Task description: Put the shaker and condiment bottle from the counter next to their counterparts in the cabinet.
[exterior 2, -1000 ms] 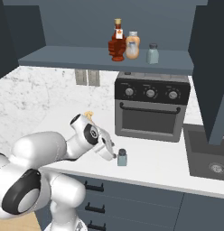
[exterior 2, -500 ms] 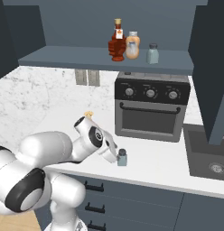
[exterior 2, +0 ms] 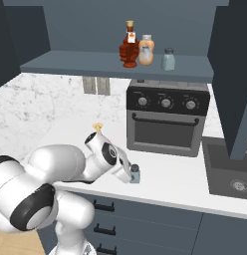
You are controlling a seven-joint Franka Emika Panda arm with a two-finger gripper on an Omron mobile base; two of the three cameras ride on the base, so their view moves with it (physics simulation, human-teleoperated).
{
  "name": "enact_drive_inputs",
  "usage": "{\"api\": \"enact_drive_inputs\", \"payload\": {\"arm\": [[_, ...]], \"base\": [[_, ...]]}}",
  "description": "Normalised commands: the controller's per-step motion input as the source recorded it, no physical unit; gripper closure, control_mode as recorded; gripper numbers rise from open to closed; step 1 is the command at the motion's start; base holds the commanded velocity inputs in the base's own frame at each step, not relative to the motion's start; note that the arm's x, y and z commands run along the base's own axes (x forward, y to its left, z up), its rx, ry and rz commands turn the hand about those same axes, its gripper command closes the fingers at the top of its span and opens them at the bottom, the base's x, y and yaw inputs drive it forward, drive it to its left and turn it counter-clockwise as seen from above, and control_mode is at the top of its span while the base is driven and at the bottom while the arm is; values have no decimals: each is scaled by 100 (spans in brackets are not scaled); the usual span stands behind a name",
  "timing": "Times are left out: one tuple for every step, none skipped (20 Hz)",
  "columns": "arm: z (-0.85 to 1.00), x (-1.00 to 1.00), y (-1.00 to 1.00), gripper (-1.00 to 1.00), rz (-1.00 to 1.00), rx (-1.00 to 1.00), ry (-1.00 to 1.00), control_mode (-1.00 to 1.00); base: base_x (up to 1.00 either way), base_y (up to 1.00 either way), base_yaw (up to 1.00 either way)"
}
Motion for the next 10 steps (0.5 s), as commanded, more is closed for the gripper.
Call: {"api": "enact_drive_inputs", "payload": {"arm": [[-29, 0, 0, -100, 0, 0, 0, -100], [-29, 0, 0, -100, 0, 0, 0, -100], [-34, 0, 0, -100, 0, 0, 0, -100], [-37, 2, 0, -100, 0, 0, 0, -100], [-39, 11, 0, -100, 0, 0, 4, -100], [-37, 15, 0, -100, 0, 0, 5, -100], [-32, 26, 0, 100, 0, 0, 8, -100], [-29, 41, 19, 100, 0, -3, 18, -100], [-39, 38, 21, 100, 0, -14, 25, -100], [-15, 14, 6, 100, 0, -1, 13, -100]], "base": [[0, 0, 0], [0, 0, 0], [0, 0, 0], [0, 0, 0], [0, 0, 0], [0, 0, 0], [0, 0, 0], [0, 0, 0], [0, 0, 0], [0, 0, 0]]}}
